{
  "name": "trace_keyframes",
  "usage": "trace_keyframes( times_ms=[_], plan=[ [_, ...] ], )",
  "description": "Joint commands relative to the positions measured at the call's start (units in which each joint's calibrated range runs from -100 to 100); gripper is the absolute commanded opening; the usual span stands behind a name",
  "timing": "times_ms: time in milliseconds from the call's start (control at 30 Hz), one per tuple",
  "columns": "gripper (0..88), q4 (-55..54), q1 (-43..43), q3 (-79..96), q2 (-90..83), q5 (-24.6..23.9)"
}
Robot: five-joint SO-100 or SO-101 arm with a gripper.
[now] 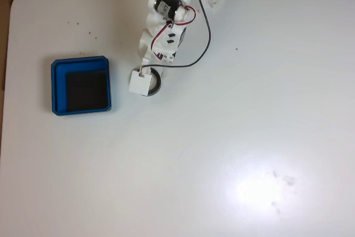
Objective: Pick the black tape roll and drop it in the blue box
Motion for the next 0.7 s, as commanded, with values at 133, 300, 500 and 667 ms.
trace_keyframes(
  times_ms=[133,300,500,667],
  plan=[
    [16.2,0.2,0.0,-3.3,1.4,-0.2],
    [20.4,0.2,0.0,-3.4,2.9,-0.2],
    [20.4,-0.6,0.5,-3.8,5.6,-0.2],
    [20.4,-0.6,0.4,-3.9,6.5,-0.2]
  ],
)
